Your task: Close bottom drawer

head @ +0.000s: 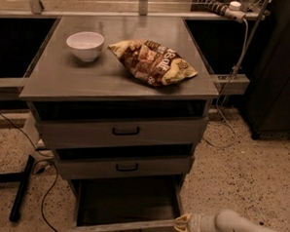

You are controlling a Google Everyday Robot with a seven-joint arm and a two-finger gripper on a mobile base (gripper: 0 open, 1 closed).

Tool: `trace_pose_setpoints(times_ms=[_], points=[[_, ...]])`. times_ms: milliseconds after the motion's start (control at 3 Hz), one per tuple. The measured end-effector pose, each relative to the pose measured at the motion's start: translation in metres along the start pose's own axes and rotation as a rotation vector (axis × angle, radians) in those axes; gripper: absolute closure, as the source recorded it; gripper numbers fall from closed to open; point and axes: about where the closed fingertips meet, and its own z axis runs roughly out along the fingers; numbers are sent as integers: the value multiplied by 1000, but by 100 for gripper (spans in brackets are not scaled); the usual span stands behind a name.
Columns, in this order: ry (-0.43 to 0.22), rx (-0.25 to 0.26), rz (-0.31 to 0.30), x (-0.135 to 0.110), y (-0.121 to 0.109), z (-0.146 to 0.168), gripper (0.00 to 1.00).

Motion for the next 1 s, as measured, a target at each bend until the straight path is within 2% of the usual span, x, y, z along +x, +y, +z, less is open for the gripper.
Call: trace_pose_setpoints(times_ms=[333,667,1000], points=[[40,-25,3,18,4,26,100],[43,-35,-3,17,5,29,100],[43,-72,-1,19,18,46,100]])
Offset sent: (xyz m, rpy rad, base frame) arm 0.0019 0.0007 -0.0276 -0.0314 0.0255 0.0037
